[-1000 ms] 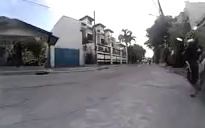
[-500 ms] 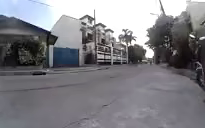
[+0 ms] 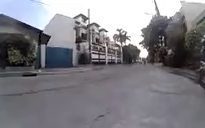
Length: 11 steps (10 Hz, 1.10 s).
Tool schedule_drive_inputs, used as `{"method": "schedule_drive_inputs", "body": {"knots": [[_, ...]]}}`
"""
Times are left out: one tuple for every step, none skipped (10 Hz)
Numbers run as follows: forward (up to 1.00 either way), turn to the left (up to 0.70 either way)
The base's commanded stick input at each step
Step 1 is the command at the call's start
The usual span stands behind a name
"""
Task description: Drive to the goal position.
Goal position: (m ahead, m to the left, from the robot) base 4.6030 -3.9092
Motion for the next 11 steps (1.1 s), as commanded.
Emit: {"method": "schedule_drive_inputs", "body": {"knots": [[0.7, -0.35], [0.7, -0.35], [0.7, -0.35], [0.7, -0.06], [0.7, 0.0], [0.7, 0.0], [0.7, 0.0], [0.7, 0.0], [0.7, 0.0], [0.7, 0.0], [0.7, 0.0]]}}
